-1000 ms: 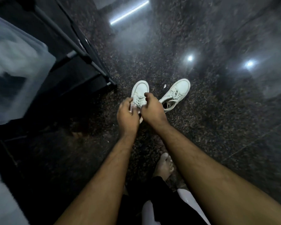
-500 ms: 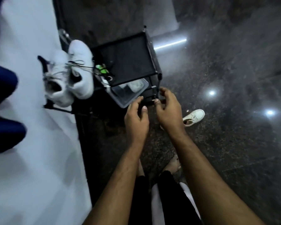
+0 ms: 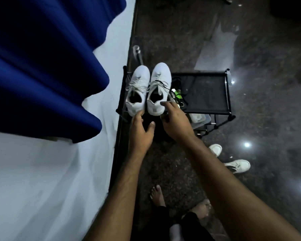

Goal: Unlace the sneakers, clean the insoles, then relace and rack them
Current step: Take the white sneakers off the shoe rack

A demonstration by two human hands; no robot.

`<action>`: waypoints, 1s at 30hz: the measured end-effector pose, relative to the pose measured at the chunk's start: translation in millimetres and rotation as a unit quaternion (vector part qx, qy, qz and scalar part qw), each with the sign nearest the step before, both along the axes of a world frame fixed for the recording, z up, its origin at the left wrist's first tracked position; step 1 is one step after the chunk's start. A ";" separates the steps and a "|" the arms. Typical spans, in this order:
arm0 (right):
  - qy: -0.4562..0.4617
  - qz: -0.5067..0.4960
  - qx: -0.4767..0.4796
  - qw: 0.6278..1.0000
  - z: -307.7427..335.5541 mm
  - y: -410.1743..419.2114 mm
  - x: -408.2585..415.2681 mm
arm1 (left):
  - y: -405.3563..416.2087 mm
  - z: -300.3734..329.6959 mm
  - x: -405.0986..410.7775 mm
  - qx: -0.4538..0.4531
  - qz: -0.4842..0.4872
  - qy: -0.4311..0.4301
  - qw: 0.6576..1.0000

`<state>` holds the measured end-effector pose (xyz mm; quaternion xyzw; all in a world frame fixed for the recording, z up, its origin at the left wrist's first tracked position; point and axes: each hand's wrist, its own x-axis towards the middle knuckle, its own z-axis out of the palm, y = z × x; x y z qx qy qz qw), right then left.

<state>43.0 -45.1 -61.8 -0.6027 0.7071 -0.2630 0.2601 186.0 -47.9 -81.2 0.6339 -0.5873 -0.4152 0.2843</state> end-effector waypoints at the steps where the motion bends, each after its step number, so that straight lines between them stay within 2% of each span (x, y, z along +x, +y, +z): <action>1: 0.009 0.022 0.016 1.000 -6.0 -10.4 5.3 | -10.2 -5.7 5.9 0.011 -0.021 -0.012 1.000; 6: 0.030 0.069 0.077 0.994 -35.5 -43.9 16.4 | -53.6 -27.7 26.7 -0.004 -0.111 -0.123 0.986; 10: 0.095 0.101 0.121 0.983 -64.2 -65.0 17.4 | -82.8 -48.2 39.9 -0.014 -0.168 -0.255 0.952; 15: 0.162 0.052 0.089 0.981 -89.8 -83.3 22.7 | -105.1 -68.5 26.2 -0.060 -0.191 -0.341 0.919; 18: 0.166 0.037 0.056 0.984 -91.9 -85.0 23.5 | -114.9 -67.8 18.0 -0.078 -0.156 -0.389 0.905; 23: 0.163 -0.010 0.000 0.987 -73.9 -70.0 17.8 | -106.2 -52.3 22.8 -0.150 -0.112 -0.385 0.904; 30: 0.146 -0.081 -0.058 0.984 -42.9 -18.9 16.5 | -50.3 -16.2 0.4 -0.207 -0.029 -0.287 0.935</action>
